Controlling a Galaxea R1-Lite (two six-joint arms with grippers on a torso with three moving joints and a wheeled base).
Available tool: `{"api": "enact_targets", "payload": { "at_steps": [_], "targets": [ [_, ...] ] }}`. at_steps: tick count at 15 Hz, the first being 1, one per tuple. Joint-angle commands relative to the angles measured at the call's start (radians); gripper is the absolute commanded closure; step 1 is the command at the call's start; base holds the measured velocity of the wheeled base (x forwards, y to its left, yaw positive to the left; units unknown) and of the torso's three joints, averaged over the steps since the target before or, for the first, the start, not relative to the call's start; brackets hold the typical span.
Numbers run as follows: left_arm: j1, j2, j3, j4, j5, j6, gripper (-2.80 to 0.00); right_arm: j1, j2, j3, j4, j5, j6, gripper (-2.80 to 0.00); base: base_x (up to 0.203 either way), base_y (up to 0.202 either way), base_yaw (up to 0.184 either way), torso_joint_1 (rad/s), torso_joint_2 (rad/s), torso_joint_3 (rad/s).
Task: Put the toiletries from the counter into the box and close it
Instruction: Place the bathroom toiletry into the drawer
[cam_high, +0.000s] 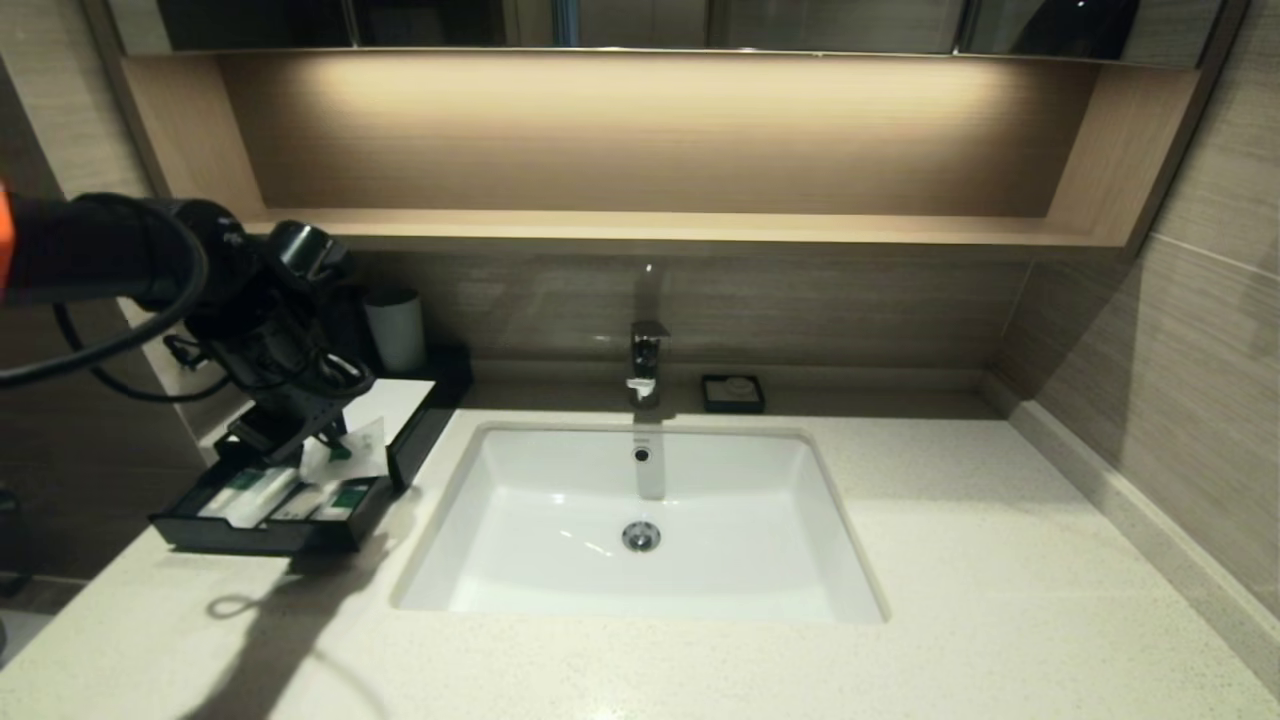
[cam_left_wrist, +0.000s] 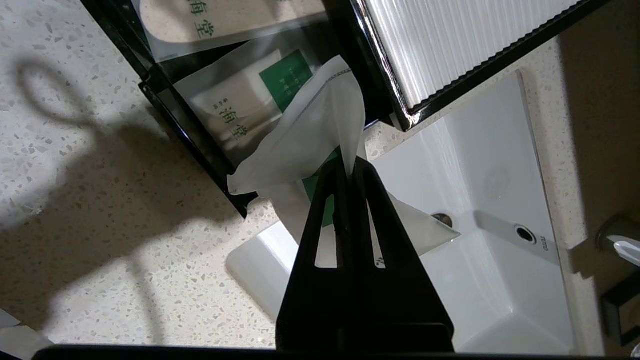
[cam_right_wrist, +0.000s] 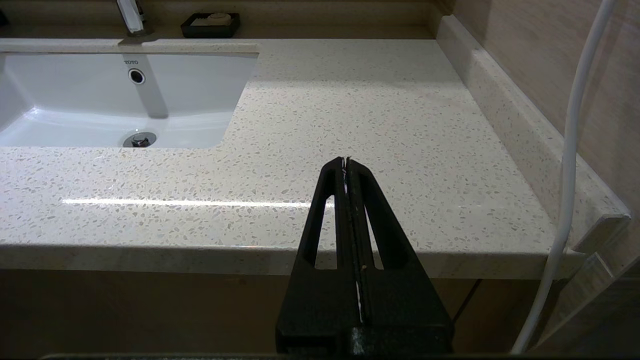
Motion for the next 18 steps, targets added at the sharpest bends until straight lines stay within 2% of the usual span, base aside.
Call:
{"api": "enact_targets", "payload": {
  "at_steps": [1, 10, 14, 15, 18],
  "targets": [
    [0.009, 0.017, -0.004, 0.002, 0.001, -0.008, 0.0, 0.0, 0.0, 0.0, -0.002, 0.0, 0.0, 0.0, 0.0, 0.0, 0.0, 0.0, 0.0, 0.0],
    [0.039, 0.034, -0.009, 0.038, 0.001, -0.017, 0.0, 0.0, 0.0, 0.002, 0.0, 0.0, 0.0, 0.0, 0.0, 0.0, 0.0, 0.0, 0.0, 0.0],
    [0.076, 0.034, -0.003, 0.073, 0.001, -0.005, 0.0, 0.0, 0.0, 0.002, 0.0, 0.0, 0.0, 0.0, 0.0, 0.0, 0.0, 0.0, 0.0, 0.0],
    [0.083, 0.034, 0.0, 0.081, 0.001, 0.007, 0.0, 0.0, 0.0, 0.001, 0.0, 0.0, 0.0, 0.0, 0.0, 0.0, 0.0, 0.0, 0.0, 0.0],
    [0.084, 0.015, 0.002, 0.117, 0.0, 0.125, 0.0, 0.0, 0.0, 0.002, 0.0, 0.0, 0.0, 0.0, 0.0, 0.0, 0.0, 0.0, 0.0, 0.0]
  ]
}}
